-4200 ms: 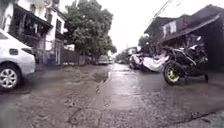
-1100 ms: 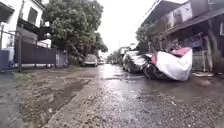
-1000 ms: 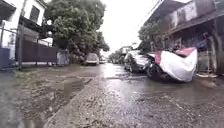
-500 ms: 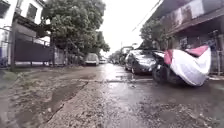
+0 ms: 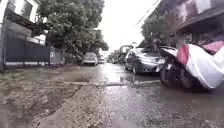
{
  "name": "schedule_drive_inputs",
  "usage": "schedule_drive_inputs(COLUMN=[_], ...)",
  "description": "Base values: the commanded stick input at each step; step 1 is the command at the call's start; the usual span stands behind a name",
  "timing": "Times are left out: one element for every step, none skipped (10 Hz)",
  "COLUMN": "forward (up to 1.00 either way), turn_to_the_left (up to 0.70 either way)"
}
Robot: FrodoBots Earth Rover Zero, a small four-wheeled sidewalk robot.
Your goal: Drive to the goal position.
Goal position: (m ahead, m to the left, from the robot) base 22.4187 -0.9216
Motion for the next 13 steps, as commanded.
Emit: schedule_drive_inputs(forward=[1.00,1.00,1.00,1.00,1.00,1.00,1.00,1.00,1.00,1.00,1.00,1.00,1.00], turn_to_the_left=[0.05,0.00,0.00,0.00,0.00,0.00,0.00,0.00,0.00,0.00,0.00,0.00,0.00])
